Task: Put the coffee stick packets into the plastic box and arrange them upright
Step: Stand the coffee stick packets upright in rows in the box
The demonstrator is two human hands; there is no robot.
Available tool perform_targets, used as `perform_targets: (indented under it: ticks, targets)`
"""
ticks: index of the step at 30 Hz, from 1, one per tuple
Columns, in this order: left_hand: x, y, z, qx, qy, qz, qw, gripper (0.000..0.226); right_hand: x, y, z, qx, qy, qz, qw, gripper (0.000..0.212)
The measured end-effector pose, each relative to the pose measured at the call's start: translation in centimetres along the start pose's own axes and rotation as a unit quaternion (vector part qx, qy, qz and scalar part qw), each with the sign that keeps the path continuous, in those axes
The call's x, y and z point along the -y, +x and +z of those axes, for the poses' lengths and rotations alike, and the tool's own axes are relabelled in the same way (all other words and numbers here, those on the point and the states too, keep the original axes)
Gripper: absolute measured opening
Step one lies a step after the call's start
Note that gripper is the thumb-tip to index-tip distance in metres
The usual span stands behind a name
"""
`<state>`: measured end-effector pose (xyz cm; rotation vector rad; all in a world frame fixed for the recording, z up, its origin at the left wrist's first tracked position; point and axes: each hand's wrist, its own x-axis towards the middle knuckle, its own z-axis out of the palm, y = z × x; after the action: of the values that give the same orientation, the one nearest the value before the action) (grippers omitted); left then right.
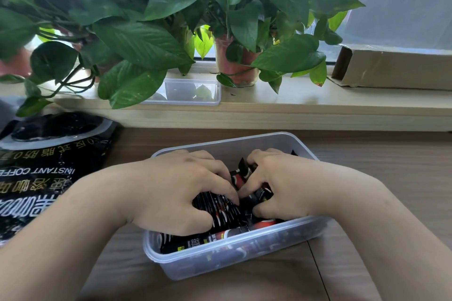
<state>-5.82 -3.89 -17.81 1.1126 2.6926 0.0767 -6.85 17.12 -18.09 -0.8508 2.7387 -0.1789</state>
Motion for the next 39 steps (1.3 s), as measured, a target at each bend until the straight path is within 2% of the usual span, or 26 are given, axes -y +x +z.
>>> perform_targets:
  ticks: [3,7,14,17,21,25,27,30,33,36,39]
  targets:
    - [0.0,-0.1,0.0,0.003,0.002,0.000,1.000,0.066,0.4,0.2,0.1,-0.010,-0.006,0.013,1.000,0.038]
    - [0.0,-0.1,0.1,0.005,0.010,0.000,1.000,0.066,0.9,0.4,0.0,-0.051,-0.050,0.015,0.997,0.028]
    - [-0.2,-0.1,-0.1,0.012,0.015,0.001,1.000,0.064,0.9,0.3,0.0,-0.062,-0.123,0.013,0.990,0.019]
    - [-0.1,-0.1,-0.1,0.010,0.009,0.001,1.000,0.062,0.9,0.2,0.0,-0.087,-0.073,0.025,0.993,0.032]
    - [-0.1,-0.1,0.0,0.003,0.009,0.000,1.000,0.066,0.2,0.0,0.1,-0.179,0.023,0.040,0.983,0.027]
    - [0.1,-0.2,0.3,-0.017,0.010,-0.006,1.000,0.073,0.4,-0.6,-0.2,-0.237,0.084,0.060,0.966,0.024]
    - [0.0,-0.3,0.2,-0.025,0.002,0.002,1.000,0.073,0.7,-0.9,-0.6,-0.279,0.137,0.068,0.948,0.020]
    - [-0.2,-0.6,-0.2,-0.017,-0.016,0.012,1.000,0.069,0.9,-1.3,-1.4,-0.355,0.230,0.082,0.903,0.014]
    - [0.1,-0.4,-0.1,-0.044,-0.042,0.009,0.998,0.066,0.8,-1.4,-1.9,-0.396,0.300,0.100,0.862,0.014]
    - [0.4,-0.4,0.4,-0.122,-0.106,-0.006,0.987,0.054,0.3,-1.4,-2.0,-0.417,0.364,0.113,0.825,0.014]
    - [0.4,-0.3,0.5,-0.239,-0.197,-0.038,0.950,0.028,0.2,-1.5,-2.1,-0.421,0.427,0.108,0.793,0.016]
